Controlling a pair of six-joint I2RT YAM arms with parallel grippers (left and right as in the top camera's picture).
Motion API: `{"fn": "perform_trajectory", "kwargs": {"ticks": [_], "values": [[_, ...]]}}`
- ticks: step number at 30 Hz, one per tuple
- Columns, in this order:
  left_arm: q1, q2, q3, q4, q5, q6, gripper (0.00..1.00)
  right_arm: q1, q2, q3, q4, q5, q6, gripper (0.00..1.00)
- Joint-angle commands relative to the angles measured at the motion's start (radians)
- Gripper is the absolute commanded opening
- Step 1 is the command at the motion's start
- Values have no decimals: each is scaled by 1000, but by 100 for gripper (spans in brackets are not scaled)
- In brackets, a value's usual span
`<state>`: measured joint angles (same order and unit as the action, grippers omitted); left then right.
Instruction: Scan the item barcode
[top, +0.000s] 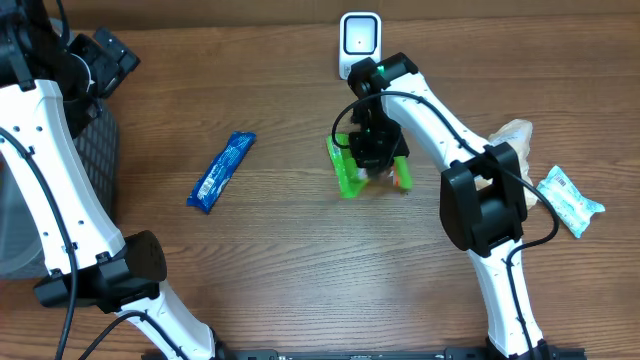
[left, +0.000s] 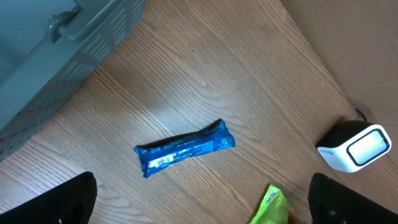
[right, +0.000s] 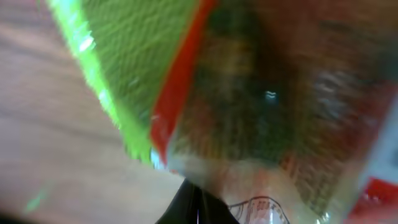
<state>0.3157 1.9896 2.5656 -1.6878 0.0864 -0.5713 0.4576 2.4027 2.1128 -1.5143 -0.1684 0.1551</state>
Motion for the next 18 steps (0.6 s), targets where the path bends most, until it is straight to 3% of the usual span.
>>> {"fn": "perform_trajectory", "kwargs": {"ticks": [1,6,10,12,13,14,15,18], "values": [[-4,-28,10,-2,3,-9,100,-14,-12,-10,58,220,-77,6],[-4,-28,10,-2,3,-9,100,-14,-12,-19,198,220,-272,13],[-4,-28,10,-2,3,-9,100,-16,-19,31,195,106,-279,13],[-4,-28,10,-2,3,-9,100,-37,-54,94,142,-14,-263,18],[-4,-28,10,-2,3,-9,100,-48,-72,116,123,-48,-243,19],[-4,-28,10,-2,3,-9,100,-77,-110,141,105,-100,-151,21],[-4,-28,10,-2,3,-9,100,-119,-148,142,101,-130,32,26],[-4,-28,10,-2,3,-9,100,-169,-156,132,82,-174,214,34]]}}
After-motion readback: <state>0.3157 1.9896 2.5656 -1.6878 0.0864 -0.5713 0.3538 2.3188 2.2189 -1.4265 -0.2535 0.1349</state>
